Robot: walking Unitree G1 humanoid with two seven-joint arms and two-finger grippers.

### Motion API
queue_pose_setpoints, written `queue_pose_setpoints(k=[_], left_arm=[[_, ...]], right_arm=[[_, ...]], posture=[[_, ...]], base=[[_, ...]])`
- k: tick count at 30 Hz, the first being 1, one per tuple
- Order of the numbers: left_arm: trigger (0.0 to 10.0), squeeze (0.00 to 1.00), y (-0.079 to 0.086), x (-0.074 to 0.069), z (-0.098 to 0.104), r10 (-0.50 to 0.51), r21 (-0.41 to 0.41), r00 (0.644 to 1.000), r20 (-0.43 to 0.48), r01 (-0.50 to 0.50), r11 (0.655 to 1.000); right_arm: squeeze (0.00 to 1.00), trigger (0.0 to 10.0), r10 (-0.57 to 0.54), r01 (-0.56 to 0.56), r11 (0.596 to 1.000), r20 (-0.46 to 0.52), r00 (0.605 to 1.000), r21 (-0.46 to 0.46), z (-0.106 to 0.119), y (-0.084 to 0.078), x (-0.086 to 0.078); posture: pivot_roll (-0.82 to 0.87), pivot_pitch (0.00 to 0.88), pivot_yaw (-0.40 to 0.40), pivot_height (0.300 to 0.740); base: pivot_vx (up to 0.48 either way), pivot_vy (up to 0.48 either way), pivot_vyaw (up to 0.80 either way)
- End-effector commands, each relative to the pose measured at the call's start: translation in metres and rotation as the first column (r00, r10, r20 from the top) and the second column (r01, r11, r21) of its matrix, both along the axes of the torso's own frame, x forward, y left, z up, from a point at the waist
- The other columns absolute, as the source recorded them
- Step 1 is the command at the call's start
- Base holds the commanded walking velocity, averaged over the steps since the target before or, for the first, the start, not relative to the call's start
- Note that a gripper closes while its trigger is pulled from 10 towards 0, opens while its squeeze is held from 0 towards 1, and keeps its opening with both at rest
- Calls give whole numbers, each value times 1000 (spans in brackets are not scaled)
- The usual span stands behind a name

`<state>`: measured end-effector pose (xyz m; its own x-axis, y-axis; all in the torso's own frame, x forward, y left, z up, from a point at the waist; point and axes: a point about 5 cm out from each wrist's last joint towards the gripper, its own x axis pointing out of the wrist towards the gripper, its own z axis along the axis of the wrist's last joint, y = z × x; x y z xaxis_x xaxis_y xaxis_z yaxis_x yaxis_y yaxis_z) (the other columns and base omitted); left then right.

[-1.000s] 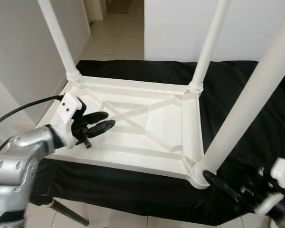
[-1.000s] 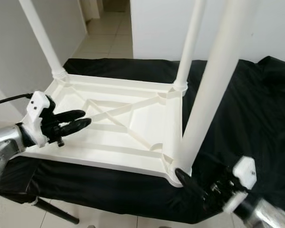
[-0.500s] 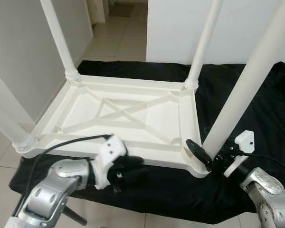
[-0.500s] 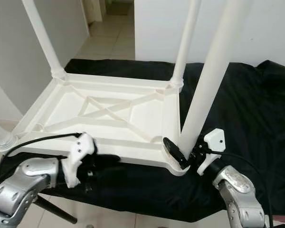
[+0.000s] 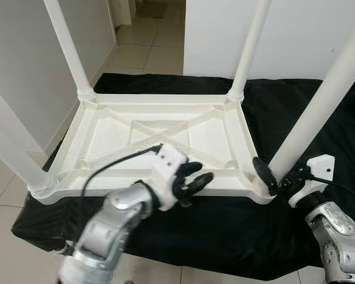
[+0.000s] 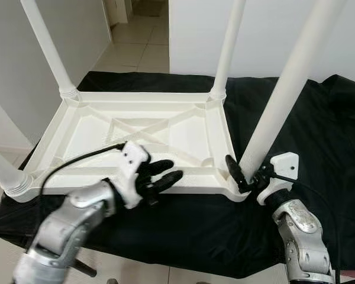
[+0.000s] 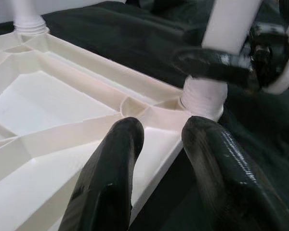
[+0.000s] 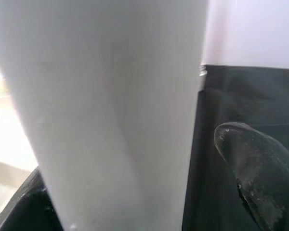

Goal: Building children table

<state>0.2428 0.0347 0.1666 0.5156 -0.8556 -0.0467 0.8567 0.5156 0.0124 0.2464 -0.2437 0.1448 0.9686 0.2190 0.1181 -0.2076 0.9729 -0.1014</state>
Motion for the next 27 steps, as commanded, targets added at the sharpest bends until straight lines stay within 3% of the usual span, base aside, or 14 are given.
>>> queue_pose_setpoints(k=[1, 6, 8, 12, 13, 15, 16, 17, 27], left_arm=[[10000, 0, -1, 10, -4, 99, 65, 993, 58, -103, 993], [10000, 0, -4, 18, -3, 132, 66, 989, 67, -137, 988], [10000, 0, -5, 19, 5, 89, -9, 994, 59, -88, 996], [10000, 0, -5, 18, 7, 60, -19, 994, 93, -58, 998], [10000, 0, -4, 17, 7, 44, -34, 994, 96, -41, 999], [10000, 0, -4, 17, 7, 42, -39, 995, 95, -39, 998], [10000, 0, -4, 19, 6, 59, -38, 994, 88, -56, 998], [10000, 0, -5, 20, 5, 65, -32, 994, 90, -62, 998], [10000, 0, -15, 11, -2, 75, 9, 984, 165, -77, 997]], right_arm=[[0, 10000, -107, 108, 994, -27, 994, 10, -10, -17, -5], [0, 10000, -98, 98, 995, -31, 995, 10, -11, -17, -6], [0, 10000, -35, 34, 999, -43, 998, -16, -11, -11, -6], [0, 10000, -4, 2, 999, -46, 999, -43, -11, -8, -4], [0, 6627, 8, -11, 998, -47, 999, -69, -10, -7, -1], [0, 6627, 11, -15, 996, -44, 999, -86, -10, -7, 1], [0, 549, 10, -14, 995, -44, 999, -98, -10, -8, 3], [0, 0, 9, -13, 995, -43, 999, -101, -10, -9, 4], [0, 0, -28, 25, 995, -30, 999, -94, -10, -6, 3]], posture=[[-135, 1, 44, 740], [-151, 0, 45, 740], [-160, 0, 34, 740], [-159, 0, 31, 740], [-160, 0, 28, 740], [-160, 0, 27, 740], [-160, 3, 22, 740], [-160, 3, 22, 740], [-149, 17, 2, 740]], base=[[0, 0, 0], [0, 0, 0], [0, 0, 0], [0, 0, 0], [0, 0, 0], [0, 0, 0], [0, 0, 0], [0, 0, 0], [0, 0, 0]])
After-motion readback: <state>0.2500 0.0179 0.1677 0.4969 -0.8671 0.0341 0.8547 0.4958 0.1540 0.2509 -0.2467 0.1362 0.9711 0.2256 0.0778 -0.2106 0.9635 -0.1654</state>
